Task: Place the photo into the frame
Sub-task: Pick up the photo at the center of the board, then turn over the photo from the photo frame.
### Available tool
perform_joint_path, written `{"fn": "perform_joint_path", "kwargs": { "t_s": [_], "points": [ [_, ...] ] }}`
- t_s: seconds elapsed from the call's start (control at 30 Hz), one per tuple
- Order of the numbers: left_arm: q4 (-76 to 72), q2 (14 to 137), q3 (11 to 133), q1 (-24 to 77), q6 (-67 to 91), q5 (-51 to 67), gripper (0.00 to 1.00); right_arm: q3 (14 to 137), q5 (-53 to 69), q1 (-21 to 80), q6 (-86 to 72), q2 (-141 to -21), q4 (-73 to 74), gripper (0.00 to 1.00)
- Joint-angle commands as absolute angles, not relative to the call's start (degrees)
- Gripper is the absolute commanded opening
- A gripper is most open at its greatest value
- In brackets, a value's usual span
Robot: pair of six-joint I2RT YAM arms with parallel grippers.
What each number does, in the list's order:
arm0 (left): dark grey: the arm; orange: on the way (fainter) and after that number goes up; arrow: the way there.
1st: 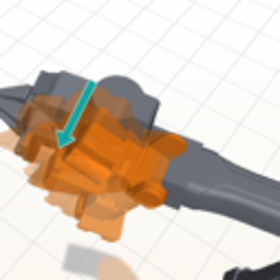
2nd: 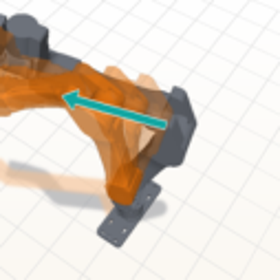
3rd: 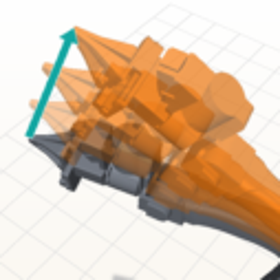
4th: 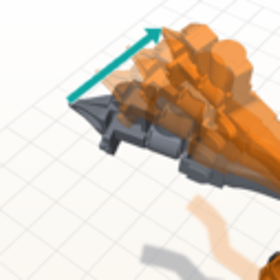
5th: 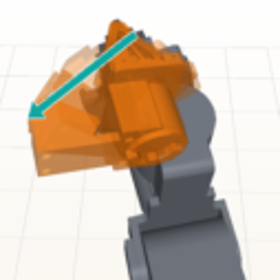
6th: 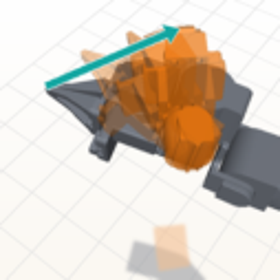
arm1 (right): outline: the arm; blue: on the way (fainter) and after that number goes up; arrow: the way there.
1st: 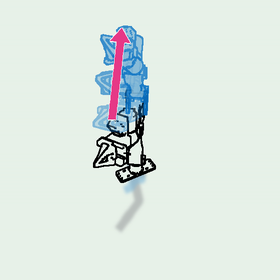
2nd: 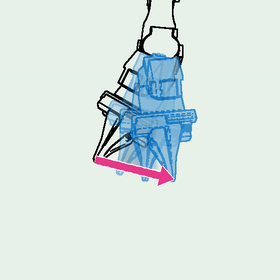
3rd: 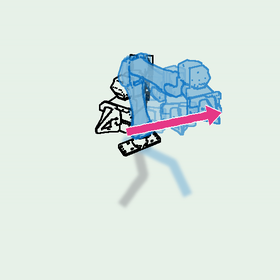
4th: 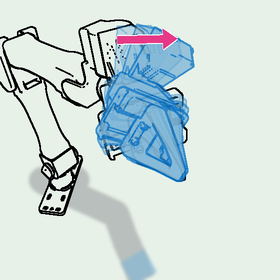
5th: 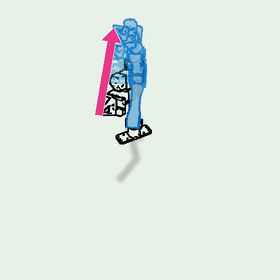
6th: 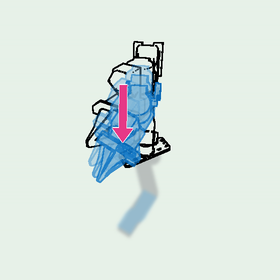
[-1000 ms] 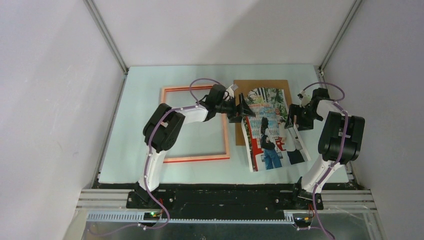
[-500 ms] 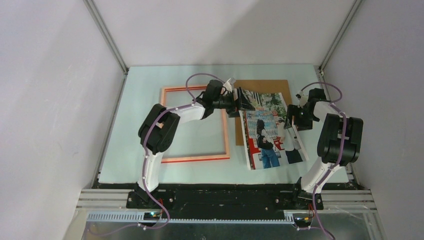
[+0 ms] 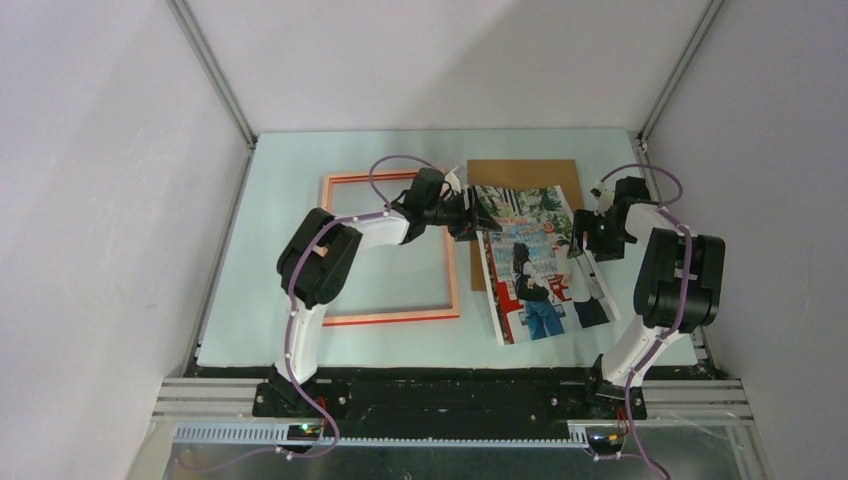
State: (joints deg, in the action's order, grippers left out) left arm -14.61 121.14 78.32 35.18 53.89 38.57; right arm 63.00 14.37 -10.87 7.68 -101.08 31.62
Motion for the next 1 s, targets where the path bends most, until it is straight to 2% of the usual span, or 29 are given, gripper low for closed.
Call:
{"fn": "perform_joint_path", "kwargs": {
  "t_s": [0.0,0.27,0.43,0.57,0.97],
  "points": [
    [-14.9,121.5,80.1,35.2,51.7,36.8,0.55,61.6,16.0,-10.4,7.0,-99.8,32.7,0.76],
    [-13.5,123.4,82.6,34.7,51.4,36.3,0.3,61.7,17.9,-10.2,6.4,-95.2,33.9,0.76],
    [-12.5,124.3,84.4,34.2,51.2,36.2,0.2,61.6,18.0,-9.9,6.2,-92.0,34.7,0.76],
    [-11.5,124.3,84.9,33.7,51.0,36.0,0.03,61.6,16.8,-9.4,6.3,-87.0,34.4,0.78],
    [-6.4,117.3,84.0,31.6,49.0,35.3,0.0,61.7,11.7,-2.0,6.6,-76.6,31.3,0.87]
  ]
}}
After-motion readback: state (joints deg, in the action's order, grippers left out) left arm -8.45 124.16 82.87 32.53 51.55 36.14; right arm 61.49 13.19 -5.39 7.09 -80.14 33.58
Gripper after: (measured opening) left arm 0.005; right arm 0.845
